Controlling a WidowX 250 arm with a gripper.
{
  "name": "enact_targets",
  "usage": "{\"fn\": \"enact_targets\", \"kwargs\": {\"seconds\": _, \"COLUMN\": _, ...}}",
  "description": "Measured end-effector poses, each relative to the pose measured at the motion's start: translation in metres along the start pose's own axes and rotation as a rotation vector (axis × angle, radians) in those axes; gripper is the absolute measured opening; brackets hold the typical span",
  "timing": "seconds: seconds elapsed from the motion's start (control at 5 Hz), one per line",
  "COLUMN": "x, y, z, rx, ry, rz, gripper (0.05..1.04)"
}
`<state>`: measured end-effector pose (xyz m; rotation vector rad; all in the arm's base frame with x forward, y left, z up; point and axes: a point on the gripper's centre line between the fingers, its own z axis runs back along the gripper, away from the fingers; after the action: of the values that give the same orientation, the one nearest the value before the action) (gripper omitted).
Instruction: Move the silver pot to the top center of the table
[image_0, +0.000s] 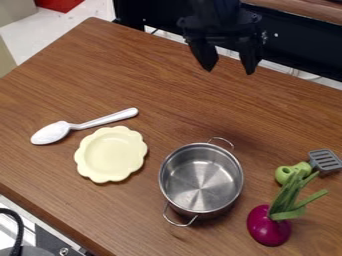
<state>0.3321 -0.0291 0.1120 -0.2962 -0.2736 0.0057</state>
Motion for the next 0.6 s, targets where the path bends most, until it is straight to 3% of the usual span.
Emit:
{"fn": "enact_targets", "kwargs": {"seconds": 0.4, "x": -0.020, "y": 0.002, "z": -0.011, "rx": -0.020, "ry": 0.083, "rz": -0.026, "gripper": 0.999}}
{"fn": "enact_targets", "kwargs": {"seconds": 0.6, "x": -0.034, "y": 0.004, "z": 0.004, "rx": 0.004, "ry": 0.069, "rz": -0.091, "gripper": 0.999}}
